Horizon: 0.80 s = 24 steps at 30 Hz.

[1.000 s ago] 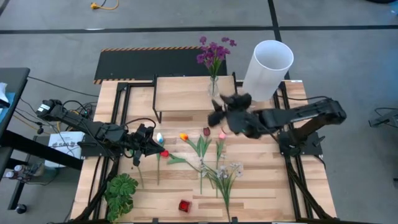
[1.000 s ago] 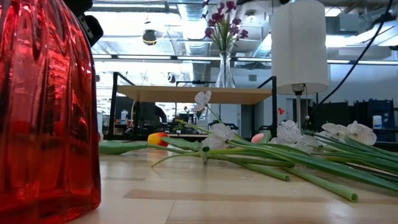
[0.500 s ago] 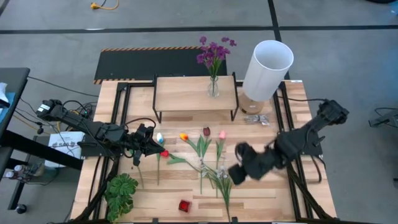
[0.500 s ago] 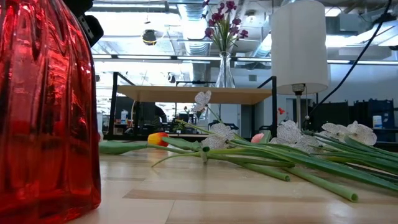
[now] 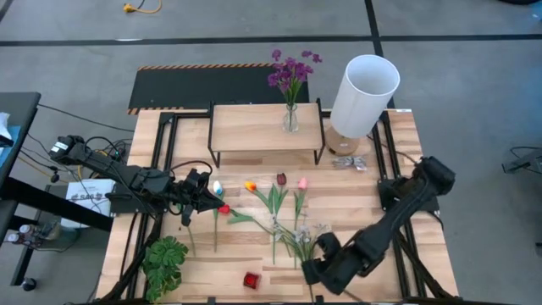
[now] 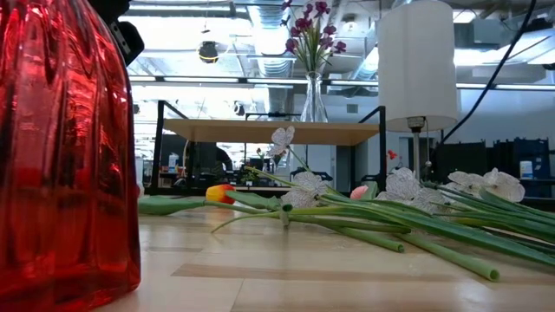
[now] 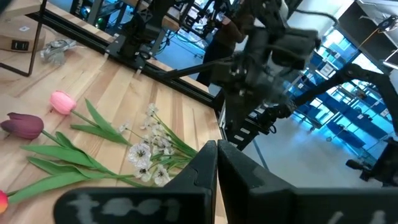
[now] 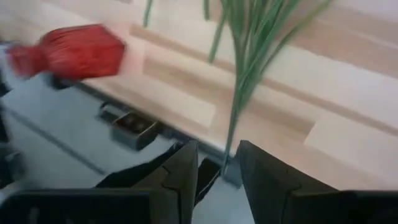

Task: Pick and place flowers into a vace then onto a shelf
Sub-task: Put the white flowers into the transparent vase on the shelf

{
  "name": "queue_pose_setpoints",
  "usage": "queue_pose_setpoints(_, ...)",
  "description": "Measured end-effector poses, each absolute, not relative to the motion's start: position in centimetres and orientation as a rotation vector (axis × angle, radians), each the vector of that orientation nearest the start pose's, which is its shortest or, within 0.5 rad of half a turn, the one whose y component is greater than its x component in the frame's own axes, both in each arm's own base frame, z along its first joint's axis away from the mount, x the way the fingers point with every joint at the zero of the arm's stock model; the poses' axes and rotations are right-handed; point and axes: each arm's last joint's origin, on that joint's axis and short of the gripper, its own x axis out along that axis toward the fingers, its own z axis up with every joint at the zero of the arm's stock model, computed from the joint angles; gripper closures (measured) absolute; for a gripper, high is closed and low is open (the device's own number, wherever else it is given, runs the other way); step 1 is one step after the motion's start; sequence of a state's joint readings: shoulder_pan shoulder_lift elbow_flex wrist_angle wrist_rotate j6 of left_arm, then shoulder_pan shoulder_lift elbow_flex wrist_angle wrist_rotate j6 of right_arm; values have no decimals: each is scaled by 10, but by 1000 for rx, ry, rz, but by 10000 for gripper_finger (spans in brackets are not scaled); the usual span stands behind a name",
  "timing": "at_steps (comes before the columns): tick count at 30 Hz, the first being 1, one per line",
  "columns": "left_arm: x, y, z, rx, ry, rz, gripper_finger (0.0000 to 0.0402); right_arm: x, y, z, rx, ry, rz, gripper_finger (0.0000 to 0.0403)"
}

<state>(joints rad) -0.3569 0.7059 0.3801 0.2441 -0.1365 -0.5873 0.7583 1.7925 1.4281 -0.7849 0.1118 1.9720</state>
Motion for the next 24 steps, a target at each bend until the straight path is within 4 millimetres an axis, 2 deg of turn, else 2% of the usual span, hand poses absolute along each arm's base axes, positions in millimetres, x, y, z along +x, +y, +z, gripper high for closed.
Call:
queue_pose_setpoints(9,157,-55,244,-570,153,-190,401,303,265,202,1028,1182,-753,295)
queue_pose_setpoints(19,157,-55,243,-586,171,-206,401,314,272,161,1028,1241,-848,295)
queue_pose_setpoints(24,157,-55,243,-595,180,-203,401,317,275,154,1039,1242,-833,295)
